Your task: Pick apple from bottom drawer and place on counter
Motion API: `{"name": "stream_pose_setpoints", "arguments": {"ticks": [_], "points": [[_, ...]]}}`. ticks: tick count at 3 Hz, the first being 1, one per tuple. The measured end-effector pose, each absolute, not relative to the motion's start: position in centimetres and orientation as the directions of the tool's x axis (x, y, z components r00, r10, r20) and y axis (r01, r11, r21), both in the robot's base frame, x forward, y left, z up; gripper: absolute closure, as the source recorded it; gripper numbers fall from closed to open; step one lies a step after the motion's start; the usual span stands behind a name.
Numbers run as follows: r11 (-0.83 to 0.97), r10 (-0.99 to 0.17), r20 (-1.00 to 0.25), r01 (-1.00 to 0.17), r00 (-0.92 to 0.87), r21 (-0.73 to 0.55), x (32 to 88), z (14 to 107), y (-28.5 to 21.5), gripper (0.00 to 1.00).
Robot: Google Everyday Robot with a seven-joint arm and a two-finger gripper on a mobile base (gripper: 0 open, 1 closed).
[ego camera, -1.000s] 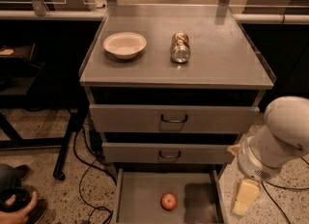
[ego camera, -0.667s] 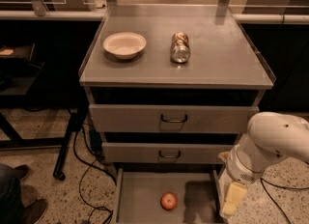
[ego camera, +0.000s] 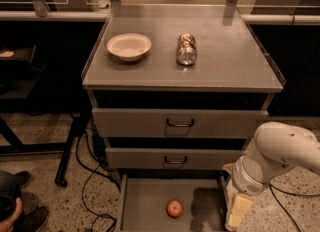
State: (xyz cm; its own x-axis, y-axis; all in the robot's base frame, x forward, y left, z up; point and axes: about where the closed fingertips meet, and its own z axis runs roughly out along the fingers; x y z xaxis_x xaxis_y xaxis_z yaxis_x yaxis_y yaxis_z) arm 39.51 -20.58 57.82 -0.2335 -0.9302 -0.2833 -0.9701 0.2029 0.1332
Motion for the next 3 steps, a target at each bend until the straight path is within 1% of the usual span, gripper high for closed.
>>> {"name": "stream_pose_setpoints", "arguments": {"ticks": [2,3], "points": [[0.162,-0.9,-0.358,-0.954,-0.249,0.254,39.9,47.4,-18.6,0.0],[0.162,-0.898,-0.358,-0.95,-0.255,0.268,39.7,46.4,-18.5,0.0]]}}
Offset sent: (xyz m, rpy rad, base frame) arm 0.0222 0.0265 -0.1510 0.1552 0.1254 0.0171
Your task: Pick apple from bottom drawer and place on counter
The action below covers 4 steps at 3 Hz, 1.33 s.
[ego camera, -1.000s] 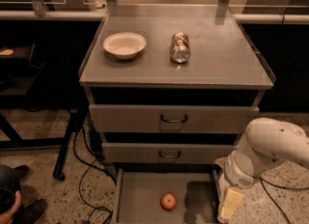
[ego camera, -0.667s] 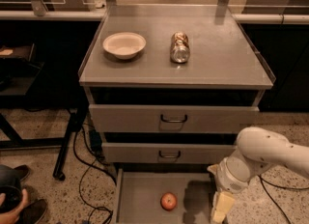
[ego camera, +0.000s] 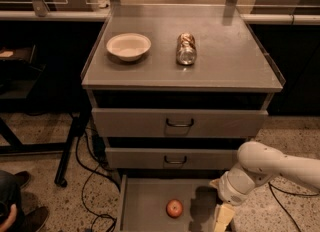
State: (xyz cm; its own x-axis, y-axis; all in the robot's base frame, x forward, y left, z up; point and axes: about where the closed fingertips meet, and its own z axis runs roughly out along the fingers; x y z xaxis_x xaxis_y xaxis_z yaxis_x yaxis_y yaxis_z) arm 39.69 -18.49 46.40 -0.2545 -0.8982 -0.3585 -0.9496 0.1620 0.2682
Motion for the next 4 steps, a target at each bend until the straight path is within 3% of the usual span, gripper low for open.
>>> {"name": "stream_pose_setpoints", "arguments": {"ticks": [2,4], "points": [[0.267,-0.854,-0.363,-0.912,-0.373,0.311,42.3,39.7,-19.6,0.0],[0.245,-0.847,-0.404,-0.928,-0.346,0.282,41.8,38.9,-19.2,0.0]]}}
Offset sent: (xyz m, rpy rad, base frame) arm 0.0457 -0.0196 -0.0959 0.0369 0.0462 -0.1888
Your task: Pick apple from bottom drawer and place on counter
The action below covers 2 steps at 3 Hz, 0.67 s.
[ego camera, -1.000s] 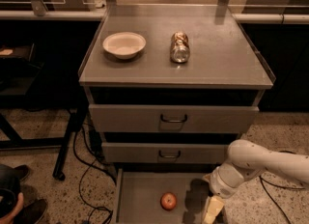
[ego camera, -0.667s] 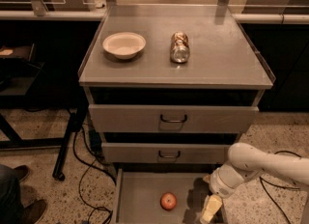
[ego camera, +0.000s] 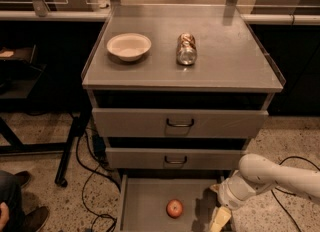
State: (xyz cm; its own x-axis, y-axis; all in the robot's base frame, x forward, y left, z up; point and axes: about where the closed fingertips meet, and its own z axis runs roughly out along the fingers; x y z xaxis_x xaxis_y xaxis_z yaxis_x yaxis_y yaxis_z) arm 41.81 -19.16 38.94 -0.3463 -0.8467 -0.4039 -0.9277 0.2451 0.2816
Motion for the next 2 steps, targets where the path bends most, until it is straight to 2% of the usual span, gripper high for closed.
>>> {"name": "stream_pose_setpoints", "arguments": {"ticks": [1,2], "points": [[0.238,-0.821,-0.465,-0.939,-0.331,0.249,42.0,37.7,-19.1,0.0],[0.207,-0.792,-0.516,-0.939,-0.326,0.276,43.0,32.9,-18.7,0.0]]}}
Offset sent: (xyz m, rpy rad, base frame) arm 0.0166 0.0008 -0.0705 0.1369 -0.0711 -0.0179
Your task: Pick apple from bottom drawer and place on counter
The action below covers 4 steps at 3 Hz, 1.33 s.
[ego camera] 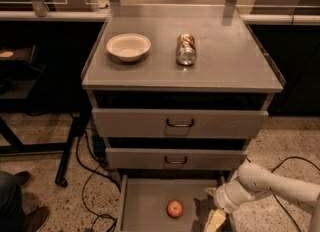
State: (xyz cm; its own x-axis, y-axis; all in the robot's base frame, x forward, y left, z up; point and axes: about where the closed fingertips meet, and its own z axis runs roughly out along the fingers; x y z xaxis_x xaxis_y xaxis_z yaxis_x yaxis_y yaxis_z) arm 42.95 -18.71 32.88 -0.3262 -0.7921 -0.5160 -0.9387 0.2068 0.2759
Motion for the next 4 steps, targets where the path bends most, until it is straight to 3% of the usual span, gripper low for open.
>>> {"name": "stream_pose_setpoints", "arguments": {"ticks": [2,4], "points": [[0.226,-0.784,-0.522,-0.937,-0.337,0.267,43.0,31.5,-18.3,0.0],[0.267,-0.718,-0.604,-0.938,-0.346,0.22,47.1,25.9,-17.3,0.0]]}}
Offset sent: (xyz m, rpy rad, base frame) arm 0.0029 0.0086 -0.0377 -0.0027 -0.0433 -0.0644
